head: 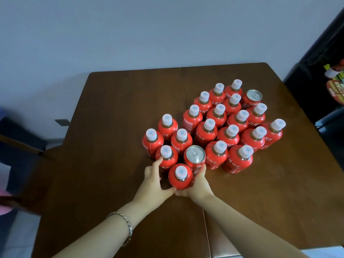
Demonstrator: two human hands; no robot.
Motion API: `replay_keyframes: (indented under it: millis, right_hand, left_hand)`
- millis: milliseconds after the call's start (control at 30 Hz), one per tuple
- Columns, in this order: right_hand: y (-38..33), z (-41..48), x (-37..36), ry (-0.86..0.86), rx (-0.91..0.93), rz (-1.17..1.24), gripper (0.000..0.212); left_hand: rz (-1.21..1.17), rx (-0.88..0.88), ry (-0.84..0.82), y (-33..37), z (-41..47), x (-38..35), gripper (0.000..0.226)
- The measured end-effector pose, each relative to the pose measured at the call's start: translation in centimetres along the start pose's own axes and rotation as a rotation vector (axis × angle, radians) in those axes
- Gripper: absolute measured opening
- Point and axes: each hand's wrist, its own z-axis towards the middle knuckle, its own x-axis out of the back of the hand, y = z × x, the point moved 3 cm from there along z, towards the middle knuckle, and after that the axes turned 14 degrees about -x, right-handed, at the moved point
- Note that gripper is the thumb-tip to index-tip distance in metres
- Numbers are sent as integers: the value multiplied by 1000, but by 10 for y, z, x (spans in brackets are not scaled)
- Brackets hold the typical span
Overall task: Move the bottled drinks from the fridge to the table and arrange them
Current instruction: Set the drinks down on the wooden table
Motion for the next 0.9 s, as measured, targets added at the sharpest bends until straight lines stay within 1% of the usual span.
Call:
replay_keyframes:
  millis: [33,67,133,167,200,233,267,333,367,400,433,500,567,667,733,767,800,900]
  right_hand:
    - [-2,0,4,-5,-12,-85,111]
    - [-6,-5,12,-6,-36,-152,97]
    - [-11,-10,28,-19,-96,-274,61]
    - [-16,-17,41,-22,-108,-332,43]
    - [-19,-19,51,-20,-114,-384,32]
    - [-21,-24,64,8,-100,-402,27]
    - [-24,-33,79,44,-78,-402,23]
    - [-24,-57,117,135,-48,-359,18]
    - [-28,-62,125,149,-39,-356,18]
    - [-28,-72,142,193,-21,-334,21]
    - [-21,-90,166,257,-2,-310,24]
    - [-4,-118,204,356,12,-273,27]
    - [15,-143,236,434,6,-249,28]
    - [76,-202,293,577,-17,-178,25]
    - [138,-256,329,668,-86,-124,20]
    - [156,-270,338,674,-110,-97,17]
    - [195,-304,354,720,-147,-63,15]
    - [272,-366,380,821,-233,-3,17]
  left_hand:
    - [125,-46,54,8,-2,2,74]
    - [235,-137,128,21,-2,7,62]
    - [322,-324,215,43,-1,11,45]
    - [335,-399,185,61,4,13,39]
    - [340,-437,121,76,10,13,32]
    - [339,-458,44,92,17,12,25]
    - [338,-452,-47,108,24,9,20]
    - [347,-387,-244,146,38,-2,14]
    - [343,-323,-337,153,46,-5,12]
    - [362,-299,-434,166,51,-13,10]
    - [407,-320,-523,190,54,-25,12]
    - [496,-376,-622,229,56,-48,21]
    - [544,-398,-656,261,56,-69,22]
    - [554,-515,-667,333,32,-121,20]
    - [532,-640,-697,389,-4,-172,19]
    - [532,-676,-689,405,-15,-184,20]
    - [527,-733,-715,434,-44,-215,20]
    - [514,-842,-774,486,-103,-279,21]
